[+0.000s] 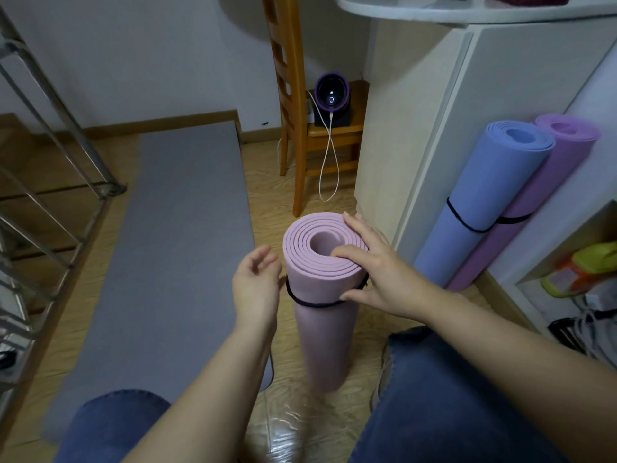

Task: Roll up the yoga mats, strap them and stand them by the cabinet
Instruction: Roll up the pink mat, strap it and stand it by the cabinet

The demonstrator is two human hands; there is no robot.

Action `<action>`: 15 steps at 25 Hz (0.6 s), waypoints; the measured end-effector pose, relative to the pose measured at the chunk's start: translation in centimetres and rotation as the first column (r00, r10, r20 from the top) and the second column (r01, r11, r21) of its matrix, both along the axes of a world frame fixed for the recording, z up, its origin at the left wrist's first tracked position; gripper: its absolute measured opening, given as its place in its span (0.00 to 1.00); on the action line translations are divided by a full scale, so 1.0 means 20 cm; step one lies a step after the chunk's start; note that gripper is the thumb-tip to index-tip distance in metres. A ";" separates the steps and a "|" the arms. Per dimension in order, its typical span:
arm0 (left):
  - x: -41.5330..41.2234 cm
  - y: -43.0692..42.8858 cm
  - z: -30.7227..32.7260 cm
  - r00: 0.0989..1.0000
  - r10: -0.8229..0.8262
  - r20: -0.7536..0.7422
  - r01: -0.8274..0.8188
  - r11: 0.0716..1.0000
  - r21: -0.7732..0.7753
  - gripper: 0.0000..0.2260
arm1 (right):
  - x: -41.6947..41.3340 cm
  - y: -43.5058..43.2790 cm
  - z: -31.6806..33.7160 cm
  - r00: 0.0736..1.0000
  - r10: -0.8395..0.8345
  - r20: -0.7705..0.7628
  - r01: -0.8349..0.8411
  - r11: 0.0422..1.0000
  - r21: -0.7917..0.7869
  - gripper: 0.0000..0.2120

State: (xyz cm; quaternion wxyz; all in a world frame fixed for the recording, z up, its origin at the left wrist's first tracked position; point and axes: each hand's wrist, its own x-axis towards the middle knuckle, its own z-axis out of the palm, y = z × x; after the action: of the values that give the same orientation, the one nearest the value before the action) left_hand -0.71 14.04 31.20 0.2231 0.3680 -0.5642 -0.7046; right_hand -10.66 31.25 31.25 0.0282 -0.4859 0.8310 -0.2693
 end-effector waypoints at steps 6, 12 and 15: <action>0.04 0.08 0.06 0.868 -0.369 0.332 0.412 0.161 -0.897 0.26 | 0.07 -0.06 0.00 0.995 -0.043 0.090 0.044 0.999 -0.010 0.33; 0.00 -0.01 0.06 0.869 -0.217 0.444 0.478 0.140 -0.867 0.30 | 0.11 -0.07 -0.08 0.449 -0.269 0.852 0.721 0.672 -0.169 0.13; 0.01 0.01 0.06 0.896 -0.173 0.410 0.435 0.151 -0.888 0.27 | 0.09 -0.12 -0.07 0.144 -0.120 0.982 0.725 0.688 -0.022 0.06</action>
State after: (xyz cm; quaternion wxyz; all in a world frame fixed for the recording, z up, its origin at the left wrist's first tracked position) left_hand -0.51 14.18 32.33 0.1931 0.0988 -0.9583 -0.1858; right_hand -8.78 28.95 29.85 0.2979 0.0518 0.6483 -0.6988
